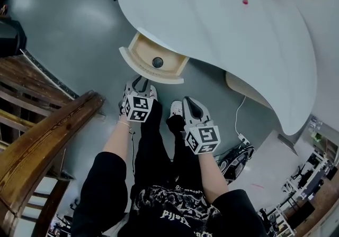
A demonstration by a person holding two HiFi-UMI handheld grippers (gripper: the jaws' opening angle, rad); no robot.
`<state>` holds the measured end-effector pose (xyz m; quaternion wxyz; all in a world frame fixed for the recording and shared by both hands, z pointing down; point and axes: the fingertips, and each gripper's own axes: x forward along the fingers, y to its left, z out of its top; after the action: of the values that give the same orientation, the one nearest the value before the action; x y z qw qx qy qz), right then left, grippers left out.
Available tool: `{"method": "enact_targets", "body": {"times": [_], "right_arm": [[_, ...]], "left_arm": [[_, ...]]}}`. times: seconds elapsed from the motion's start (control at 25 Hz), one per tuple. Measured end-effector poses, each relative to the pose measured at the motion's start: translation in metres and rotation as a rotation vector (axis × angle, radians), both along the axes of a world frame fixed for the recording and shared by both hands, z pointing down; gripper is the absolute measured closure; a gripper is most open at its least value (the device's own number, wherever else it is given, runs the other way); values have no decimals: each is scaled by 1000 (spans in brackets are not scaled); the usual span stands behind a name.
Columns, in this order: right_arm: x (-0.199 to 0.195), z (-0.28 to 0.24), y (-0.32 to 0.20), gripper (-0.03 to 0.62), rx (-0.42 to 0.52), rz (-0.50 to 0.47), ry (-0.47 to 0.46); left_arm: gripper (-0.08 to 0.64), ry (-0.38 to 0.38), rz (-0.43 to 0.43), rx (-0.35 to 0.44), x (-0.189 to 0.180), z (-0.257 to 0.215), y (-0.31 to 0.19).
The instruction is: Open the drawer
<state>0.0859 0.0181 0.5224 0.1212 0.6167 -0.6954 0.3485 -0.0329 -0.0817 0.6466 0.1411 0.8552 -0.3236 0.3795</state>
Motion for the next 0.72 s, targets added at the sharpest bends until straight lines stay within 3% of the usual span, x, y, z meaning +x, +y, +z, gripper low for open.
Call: {"method": "enact_targets", "body": {"times": [0.72], "right_arm": [[10,-9,13,566,3,-6,2]], "left_arm": [[443,-54,-72,-43,-16,0,20]]}}
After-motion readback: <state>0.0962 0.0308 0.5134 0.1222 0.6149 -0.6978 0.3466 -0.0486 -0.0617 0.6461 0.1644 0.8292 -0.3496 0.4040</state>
